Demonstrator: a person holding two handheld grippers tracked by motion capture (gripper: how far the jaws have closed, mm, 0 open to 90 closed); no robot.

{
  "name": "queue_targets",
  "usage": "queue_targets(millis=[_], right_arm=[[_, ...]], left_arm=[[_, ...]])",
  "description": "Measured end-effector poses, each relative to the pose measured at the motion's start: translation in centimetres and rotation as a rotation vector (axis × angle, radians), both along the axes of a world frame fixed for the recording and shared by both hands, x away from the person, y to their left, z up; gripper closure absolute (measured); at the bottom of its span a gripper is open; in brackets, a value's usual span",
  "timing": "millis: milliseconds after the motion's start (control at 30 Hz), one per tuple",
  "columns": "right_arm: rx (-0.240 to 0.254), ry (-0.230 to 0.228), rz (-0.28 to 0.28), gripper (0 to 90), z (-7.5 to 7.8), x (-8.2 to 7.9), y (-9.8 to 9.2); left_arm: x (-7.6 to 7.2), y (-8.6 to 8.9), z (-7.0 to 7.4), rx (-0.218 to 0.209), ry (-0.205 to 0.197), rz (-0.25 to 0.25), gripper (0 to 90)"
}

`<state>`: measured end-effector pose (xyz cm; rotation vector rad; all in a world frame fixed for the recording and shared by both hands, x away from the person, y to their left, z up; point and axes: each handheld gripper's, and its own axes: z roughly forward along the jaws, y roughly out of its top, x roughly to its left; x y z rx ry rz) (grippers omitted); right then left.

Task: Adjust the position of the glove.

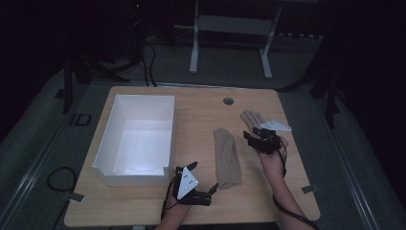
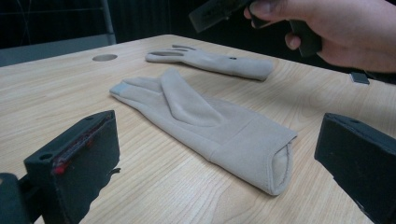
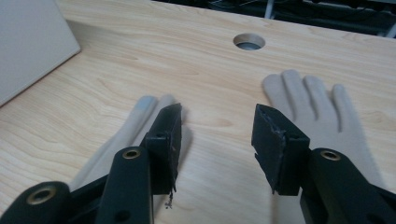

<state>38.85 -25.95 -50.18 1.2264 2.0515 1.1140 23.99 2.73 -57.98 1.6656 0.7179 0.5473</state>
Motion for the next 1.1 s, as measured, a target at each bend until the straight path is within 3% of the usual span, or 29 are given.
queue_targets(millis=[300, 467, 833, 1100], right_arm=[[-0.027, 0.033, 0.028, 50.5, -0.7, 1.6, -2.5], [-0.044, 0.049, -0.005, 49.0, -0.9, 2.7, -3.7], [-0.086, 0.058, -0.017, 46.4, -1.2, 5.5, -5.4], [-0.102, 0.097, -0.002, 44.2, -2.4, 7.0, -6.1]], left_arm=[[0.0, 0.0, 0.0, 0.001, 0.000, -0.001, 0.5], [0.0, 0.0, 0.0, -0.002, 0.003, -0.001, 0.5], [0.0, 0.0, 0.0, -0.001, 0.001, 0.000, 0.5], [0.0, 0.0, 0.0, -0.005, 0.004, 0.000, 0.5]])
